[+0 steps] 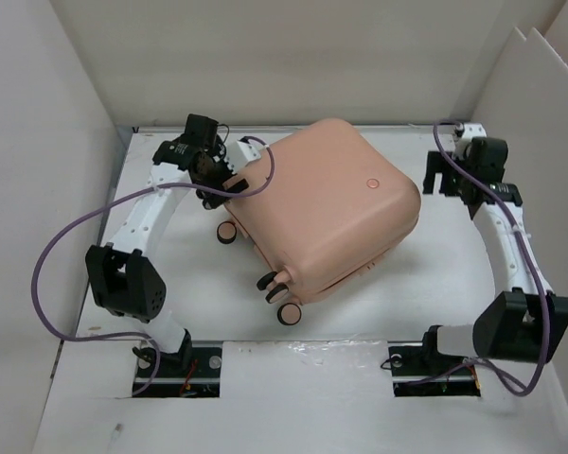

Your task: Pack the luggage

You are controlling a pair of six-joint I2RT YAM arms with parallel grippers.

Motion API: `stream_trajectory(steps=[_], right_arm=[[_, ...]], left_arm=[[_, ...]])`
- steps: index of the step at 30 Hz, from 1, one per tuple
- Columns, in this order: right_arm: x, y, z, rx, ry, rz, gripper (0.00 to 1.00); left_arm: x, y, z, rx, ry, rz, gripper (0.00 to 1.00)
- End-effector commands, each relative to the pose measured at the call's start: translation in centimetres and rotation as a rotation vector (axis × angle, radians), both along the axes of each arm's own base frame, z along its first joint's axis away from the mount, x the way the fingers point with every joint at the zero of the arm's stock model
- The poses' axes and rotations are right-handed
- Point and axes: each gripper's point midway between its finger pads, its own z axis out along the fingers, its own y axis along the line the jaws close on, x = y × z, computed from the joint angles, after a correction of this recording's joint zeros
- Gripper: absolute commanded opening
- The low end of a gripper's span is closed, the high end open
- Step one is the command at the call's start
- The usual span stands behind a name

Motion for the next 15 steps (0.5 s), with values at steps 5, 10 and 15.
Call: stream_trajectory(steps=[5,10,15], right_arm=[[-8.0,-3.9,-6.4,0.082,0.116,-0.309,0.96],[-12.3,-2.1,-11.2,0.245,0.159,-0.421,0.96],[-13.3,0.8,-13.5,0.326,0.164,-0.432,0.94]], left_arm=[[2.5,0.7,-1.4,-0.038,-0.037,0.034,0.97],[2.1,0.7,-4.1,-0.020,0.026,0.022,0.48],[2.0,-0.5,-5.2,-0.094,0.084,0.050,0.00]])
